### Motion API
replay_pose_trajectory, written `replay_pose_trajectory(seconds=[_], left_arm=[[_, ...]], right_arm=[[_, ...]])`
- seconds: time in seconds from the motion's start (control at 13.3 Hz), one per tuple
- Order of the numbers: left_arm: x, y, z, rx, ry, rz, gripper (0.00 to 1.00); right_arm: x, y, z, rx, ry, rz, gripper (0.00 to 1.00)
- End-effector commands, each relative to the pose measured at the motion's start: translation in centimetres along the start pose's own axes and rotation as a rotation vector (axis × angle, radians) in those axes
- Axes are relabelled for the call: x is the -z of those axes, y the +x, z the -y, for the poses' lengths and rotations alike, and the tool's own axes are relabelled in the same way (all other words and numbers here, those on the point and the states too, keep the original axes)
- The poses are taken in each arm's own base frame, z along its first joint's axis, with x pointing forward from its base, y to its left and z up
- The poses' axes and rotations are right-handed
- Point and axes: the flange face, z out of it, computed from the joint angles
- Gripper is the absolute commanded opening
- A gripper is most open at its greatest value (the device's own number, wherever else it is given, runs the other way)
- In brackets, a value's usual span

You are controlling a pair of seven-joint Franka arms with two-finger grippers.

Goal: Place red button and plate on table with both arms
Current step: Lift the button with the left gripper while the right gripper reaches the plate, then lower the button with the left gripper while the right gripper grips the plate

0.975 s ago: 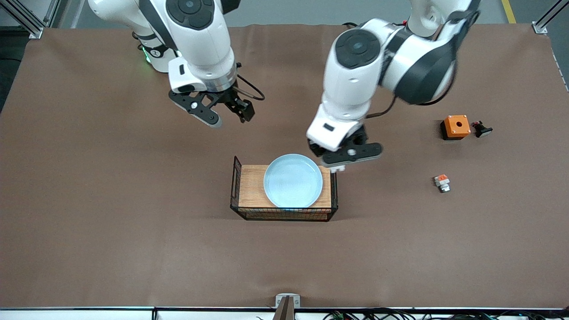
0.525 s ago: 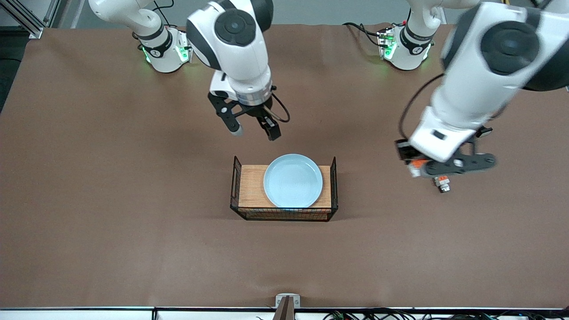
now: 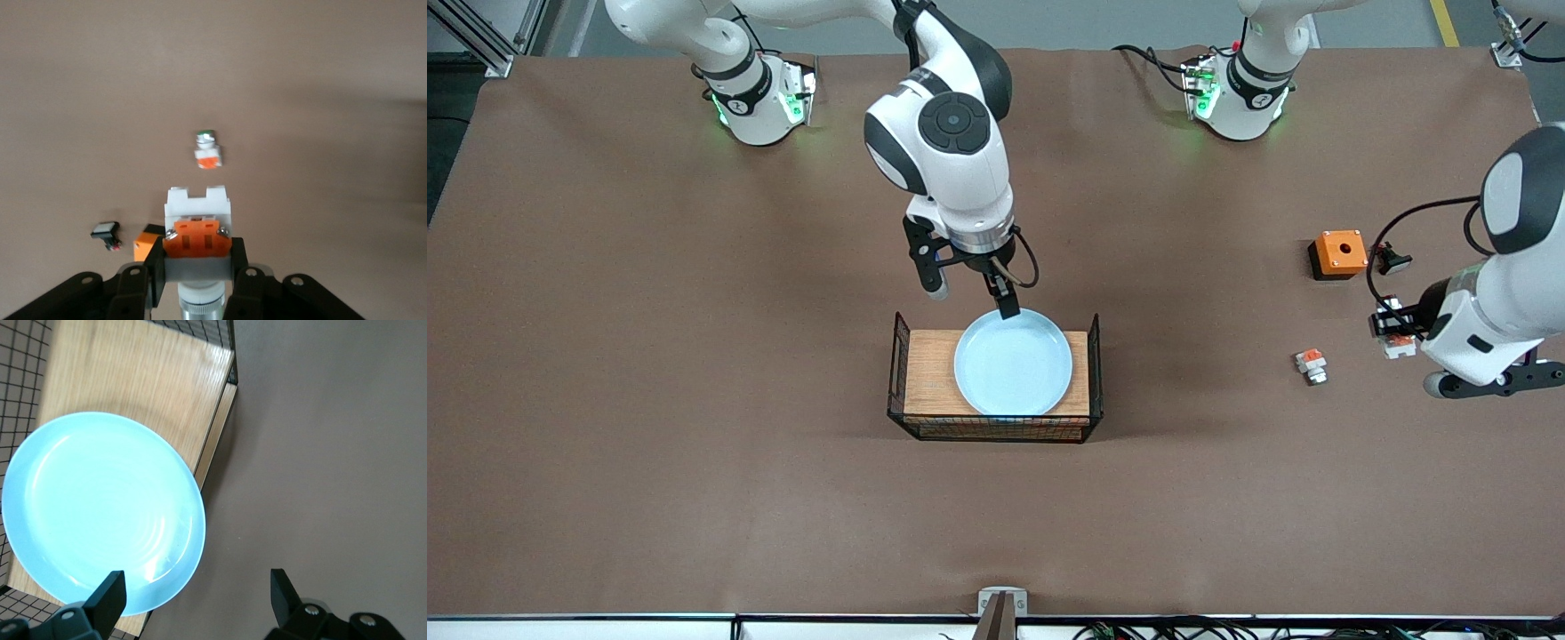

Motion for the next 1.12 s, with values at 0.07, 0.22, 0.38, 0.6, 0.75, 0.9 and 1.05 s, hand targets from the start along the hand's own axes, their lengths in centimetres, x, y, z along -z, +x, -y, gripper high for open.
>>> replay_pose_trajectory(seconds=[0.07, 0.22, 0.38, 0.6, 0.75, 0.9, 1.05], left_arm=[[-9.5, 0.5, 4.0, -0.041, 0.042, -0.048, 0.03], [-14.9, 0.8, 6.0, -0.039, 0.043, -0.084, 0.02], [-20.1, 1.8, 8.6, -0.005, -0.004, -0.111, 0.02], [-25.2, 2.4, 10.0, -0.041, -0.050, -0.135, 0.03], [-28.3, 2.9, 9.9, -0.034, -0.082, -0.145, 0.06], [-29.6, 3.0, 9.6, -0.035, -0.092, -0.138, 0.26], [-29.4, 2.9, 9.5, -0.041, -0.090, -0.137, 0.94]], right_arm=[[-1.1, 0.6, 0.8, -0.051, 0.007, -0.011, 0.95], [-2.8, 0.6, 0.7, -0.046, -0.014, -0.024, 0.95], [-3.9, 0.6, 0.7, -0.047, -0.024, -0.030, 0.95], [-4.7, 1.0, 1.1, -0.056, -0.017, -0.030, 0.95], [-5.3, 1.1, 1.1, -0.055, -0.021, -0.033, 0.92], [-5.5, 1.2, 1.1, -0.051, -0.024, -0.034, 0.87], [-5.6, 1.2, 1.1, -0.049, -0.024, -0.034, 0.83]])
